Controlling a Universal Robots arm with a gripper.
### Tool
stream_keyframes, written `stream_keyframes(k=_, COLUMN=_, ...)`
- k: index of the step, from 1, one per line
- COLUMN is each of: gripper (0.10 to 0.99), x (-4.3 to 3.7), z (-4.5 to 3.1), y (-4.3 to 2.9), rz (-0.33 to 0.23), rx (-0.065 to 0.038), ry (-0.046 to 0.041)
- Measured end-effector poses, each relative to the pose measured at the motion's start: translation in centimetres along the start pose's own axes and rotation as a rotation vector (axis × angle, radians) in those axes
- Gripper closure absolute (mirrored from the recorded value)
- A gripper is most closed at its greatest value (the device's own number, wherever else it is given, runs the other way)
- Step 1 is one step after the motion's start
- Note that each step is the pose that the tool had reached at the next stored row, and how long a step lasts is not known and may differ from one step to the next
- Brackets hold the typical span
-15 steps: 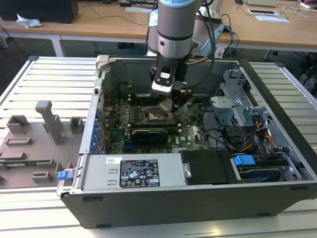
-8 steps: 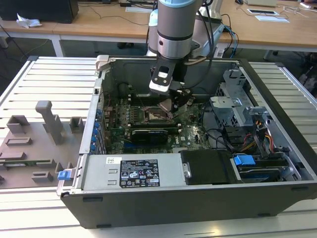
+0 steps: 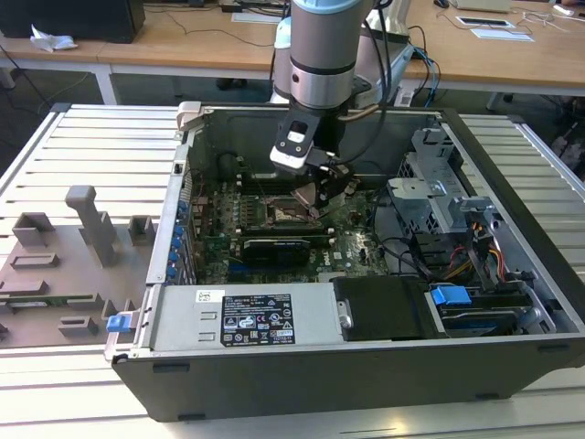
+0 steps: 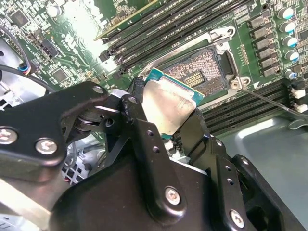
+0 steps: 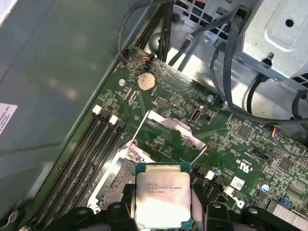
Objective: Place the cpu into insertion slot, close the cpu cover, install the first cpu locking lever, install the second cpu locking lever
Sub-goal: 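Place the cpu into insertion slot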
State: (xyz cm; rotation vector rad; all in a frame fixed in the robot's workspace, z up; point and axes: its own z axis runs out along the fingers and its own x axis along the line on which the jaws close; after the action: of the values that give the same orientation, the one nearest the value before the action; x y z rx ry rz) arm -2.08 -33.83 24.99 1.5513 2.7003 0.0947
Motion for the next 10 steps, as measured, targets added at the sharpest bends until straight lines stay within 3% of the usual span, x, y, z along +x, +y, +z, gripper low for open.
stream_keyframes(k=10, gripper=0.541, x=0.0, z=0.02, y=0.0, rz=0.075, rx=0.0, ry=-0.0052)
